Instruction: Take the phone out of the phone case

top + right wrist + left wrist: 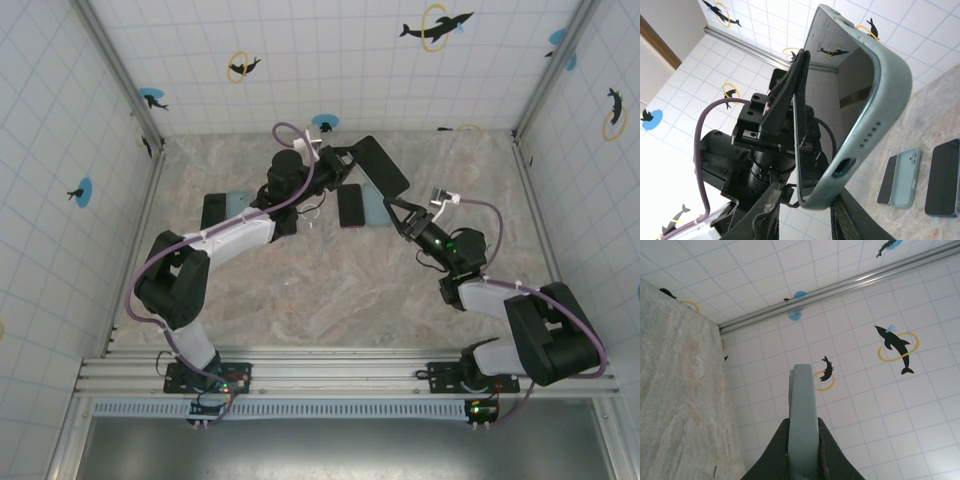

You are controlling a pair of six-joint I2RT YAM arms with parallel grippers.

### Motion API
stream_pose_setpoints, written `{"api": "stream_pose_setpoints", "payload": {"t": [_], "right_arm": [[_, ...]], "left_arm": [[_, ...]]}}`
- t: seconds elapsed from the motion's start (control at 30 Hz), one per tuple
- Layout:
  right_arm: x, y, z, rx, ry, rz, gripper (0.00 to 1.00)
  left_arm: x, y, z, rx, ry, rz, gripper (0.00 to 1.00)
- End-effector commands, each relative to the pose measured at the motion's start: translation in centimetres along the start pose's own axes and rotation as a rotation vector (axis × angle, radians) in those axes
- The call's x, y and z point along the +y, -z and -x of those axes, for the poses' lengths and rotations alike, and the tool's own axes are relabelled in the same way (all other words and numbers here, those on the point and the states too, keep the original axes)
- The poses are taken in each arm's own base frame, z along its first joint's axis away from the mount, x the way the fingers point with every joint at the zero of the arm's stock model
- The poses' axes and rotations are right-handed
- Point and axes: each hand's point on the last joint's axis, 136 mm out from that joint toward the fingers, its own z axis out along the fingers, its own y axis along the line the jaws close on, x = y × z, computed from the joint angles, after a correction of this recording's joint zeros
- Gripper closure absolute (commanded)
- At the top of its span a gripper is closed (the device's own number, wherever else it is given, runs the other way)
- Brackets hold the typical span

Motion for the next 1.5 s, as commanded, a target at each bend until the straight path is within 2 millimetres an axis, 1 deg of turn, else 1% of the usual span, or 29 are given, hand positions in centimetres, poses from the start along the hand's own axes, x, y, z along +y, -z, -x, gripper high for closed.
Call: {"api": "stream_pose_setpoints", "payload": {"t": [0.0, 0.23, 0.37, 0.53, 0.67, 0.77, 0.9, 1.0, 1.1, 1.2, 1.27, 1.3, 1.4, 1.43, 1.47], "right_arm": [[2.6, -0.9, 0.9, -0.012, 0.043, 0.093, 0.76], [1.8, -0.7, 0.7, -0.002, 0.065, 0.067, 0.87], [1.0, -0.7, 0.6, 0.011, 0.112, 0.034, 0.91], [-0.1, -0.3, 0.4, 0.022, 0.234, -0.001, 0.92], [-0.8, -0.1, 0.1, 0.044, 0.330, -0.017, 0.93], [-0.9, -0.1, 0.0, 0.051, 0.394, -0.022, 0.94], [-1.8, -0.3, 0.0, 0.081, 0.483, -0.068, 0.94], [-2.3, -0.2, 0.7, 0.077, 0.520, -0.101, 0.94], [-2.2, 0.2, 1.8, 0.048, 0.510, -0.104, 0.94], [-1.8, 0.2, 1.9, 0.046, 0.496, -0.085, 0.94], [-1.5, 0.3, 1.9, 0.044, 0.486, -0.072, 0.93], [-1.2, 0.4, 2.0, 0.042, 0.475, -0.064, 0.89], [-0.7, 0.8, 2.0, 0.048, 0.474, -0.049, 0.70], [-0.6, 0.9, 2.1, 0.056, 0.479, -0.049, 0.65], [-0.6, 1.0, 2.1, 0.065, 0.483, -0.051, 0.62]], "left_arm": [[-4.2, 0.5, 0.3, -0.012, -0.025, -0.124, 0.96], [-4.4, 0.6, 0.4, -0.011, -0.005, -0.133, 0.96], [-5.0, 0.7, 0.2, 0.003, 0.049, -0.173, 0.96], [-6.9, 1.3, -0.2, 0.033, 0.138, -0.260, 0.97], [-7.9, 1.8, -0.5, 0.057, 0.201, -0.316, 0.97], [-8.4, 2.2, -0.7, 0.070, 0.225, -0.332, 0.96], [-8.7, 2.6, -0.8, 0.074, 0.258, -0.347, 0.97], [-8.8, 2.6, -1.1, 0.083, 0.266, -0.344, 0.97], [-8.9, 2.6, -1.4, 0.088, 0.263, -0.341, 0.97], [-8.7, 2.6, -1.4, 0.083, 0.245, -0.325, 0.97], [-8.4, 2.5, -1.5, 0.088, 0.211, -0.298, 0.96], [-8.1, 2.4, -1.6, 0.088, 0.183, -0.281, 0.96], [-7.1, 2.5, -1.3, 0.087, 0.116, -0.234, 0.96], [-6.8, 2.6, -1.1, 0.090, 0.087, -0.223, 0.96], [-6.5, 2.6, -1.0, 0.092, 0.067, -0.206, 0.96]]}}
